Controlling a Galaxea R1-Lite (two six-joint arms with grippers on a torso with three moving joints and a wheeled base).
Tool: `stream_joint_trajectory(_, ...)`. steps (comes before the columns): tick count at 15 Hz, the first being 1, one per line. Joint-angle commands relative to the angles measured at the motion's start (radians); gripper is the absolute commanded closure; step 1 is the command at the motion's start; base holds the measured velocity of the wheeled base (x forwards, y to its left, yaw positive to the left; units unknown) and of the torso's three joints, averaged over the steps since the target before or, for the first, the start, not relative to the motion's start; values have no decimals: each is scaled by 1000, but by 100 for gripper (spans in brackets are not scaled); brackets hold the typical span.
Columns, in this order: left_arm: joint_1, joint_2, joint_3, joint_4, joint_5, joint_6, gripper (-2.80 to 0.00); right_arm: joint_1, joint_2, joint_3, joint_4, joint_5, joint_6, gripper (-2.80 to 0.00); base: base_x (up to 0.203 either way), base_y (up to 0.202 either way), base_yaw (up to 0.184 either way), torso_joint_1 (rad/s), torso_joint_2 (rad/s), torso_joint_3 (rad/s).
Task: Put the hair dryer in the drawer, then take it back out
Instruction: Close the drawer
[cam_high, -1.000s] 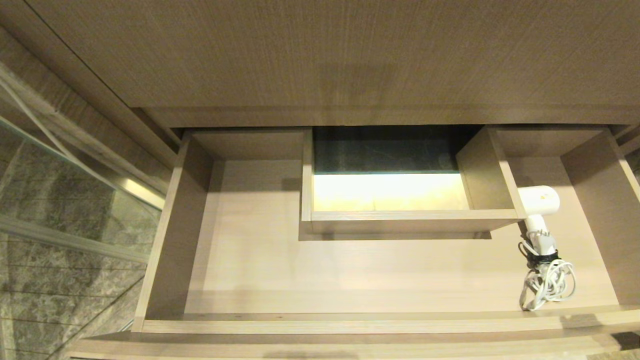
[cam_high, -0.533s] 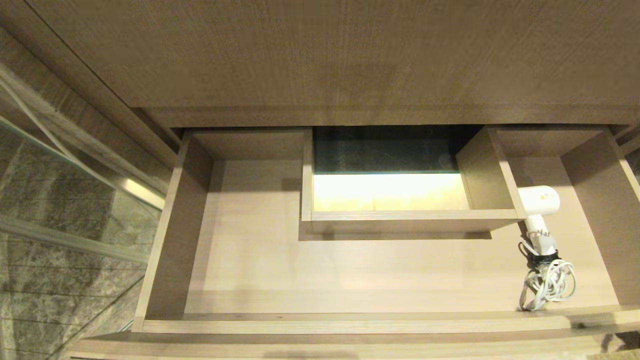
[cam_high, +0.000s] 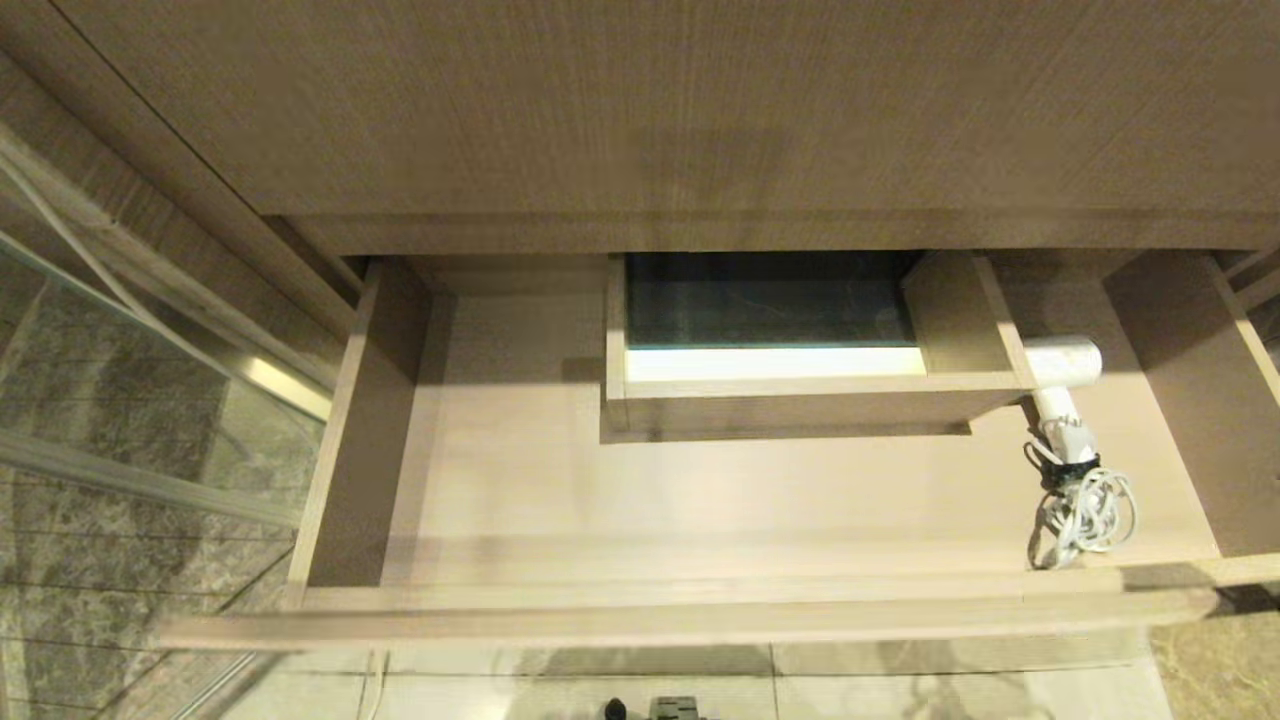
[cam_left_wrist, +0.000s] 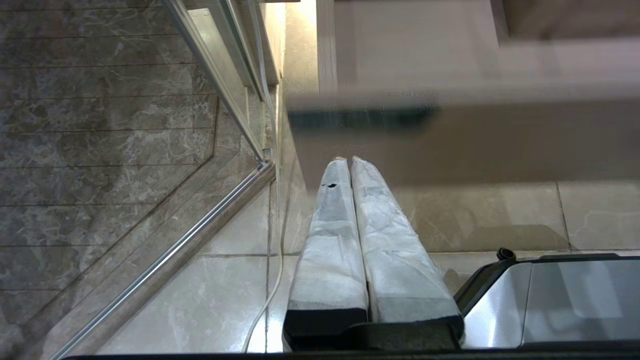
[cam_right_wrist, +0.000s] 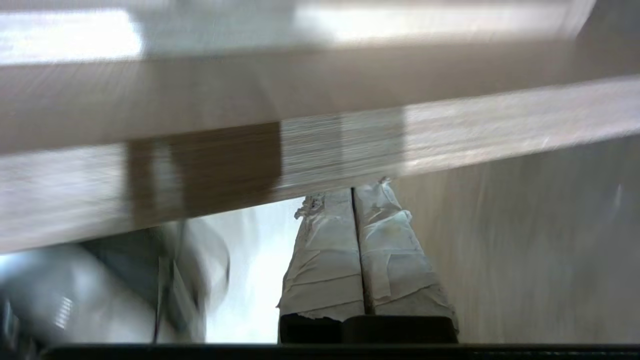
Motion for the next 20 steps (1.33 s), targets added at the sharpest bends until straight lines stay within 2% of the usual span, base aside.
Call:
stream_joint_trajectory(1, 0, 0, 0, 0, 0, 0, 0, 26, 12, -7, -133, -1, 2, 0, 0, 0, 0, 0, 0, 0)
stream_joint_trajectory(4, 0, 0, 0, 0, 0, 0, 0, 96, 41, -30, -358, -3, 37, 0, 0, 0, 0, 0, 0, 0)
stream_joint_trajectory(6, 0, 0, 0, 0, 0, 0, 0, 101, 48, -65, -399, -5, 42, 0, 0, 0, 0, 0, 0, 0)
stream_joint_trajectory(12, 0, 0, 0, 0, 0, 0, 0, 101, -57, -39, -299, 4, 23, 0, 0, 0, 0, 0, 0, 0)
stream_joint_trajectory(17, 0, 0, 0, 0, 0, 0, 0, 101, -130, 25, -287, 21, -18, 0, 0, 0, 0, 0, 0, 0)
stream_joint_trajectory(20, 0, 0, 0, 0, 0, 0, 0, 101, -201, 43, -204, 32, -29, 0, 0, 0, 0, 0, 0, 0)
